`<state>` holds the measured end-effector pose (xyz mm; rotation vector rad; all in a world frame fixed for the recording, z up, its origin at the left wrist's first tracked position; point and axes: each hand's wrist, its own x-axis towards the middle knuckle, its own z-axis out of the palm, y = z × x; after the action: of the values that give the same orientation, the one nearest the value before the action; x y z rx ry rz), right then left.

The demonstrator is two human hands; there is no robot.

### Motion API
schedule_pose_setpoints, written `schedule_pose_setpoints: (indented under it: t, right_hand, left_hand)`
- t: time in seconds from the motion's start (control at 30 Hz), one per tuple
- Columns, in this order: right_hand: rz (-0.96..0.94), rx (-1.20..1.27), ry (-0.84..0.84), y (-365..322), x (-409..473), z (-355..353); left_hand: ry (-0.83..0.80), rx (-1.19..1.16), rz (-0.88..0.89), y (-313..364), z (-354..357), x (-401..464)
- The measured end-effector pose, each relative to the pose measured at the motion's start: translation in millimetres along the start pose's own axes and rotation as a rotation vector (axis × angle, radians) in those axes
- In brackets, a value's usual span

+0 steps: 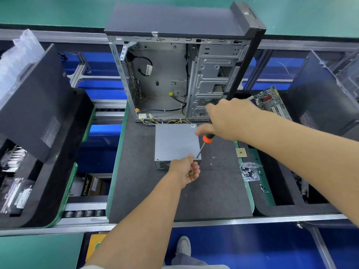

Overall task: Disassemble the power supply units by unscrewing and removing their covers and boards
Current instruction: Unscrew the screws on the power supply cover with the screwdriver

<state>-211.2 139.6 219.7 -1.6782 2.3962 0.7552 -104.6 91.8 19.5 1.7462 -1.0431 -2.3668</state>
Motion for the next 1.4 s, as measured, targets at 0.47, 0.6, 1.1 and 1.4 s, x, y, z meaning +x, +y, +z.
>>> schedule_pose_setpoints:
  t: [0.47, 0.6, 1.1, 1.4]
  right_hand:
    - [0.031, 0.043, 0.117, -4, 1, 0]
    - [-0.149, 0.357, -0.042, 2, 1, 0]
    - [-0.004, -0.04, -0.007, 2, -3, -1]
    - [-0.03, 0.481, 0.03, 12, 1, 11]
  left_hand:
    - [0.002, 0.011, -0.002, 1, 1, -2]
    - [-0.003, 0.013, -0.003, 1, 0, -1]
    - [0.0, 0.014, -0.001, 2, 0, -2]
    - [0.002, 0.011, 0.009, 0, -1, -2]
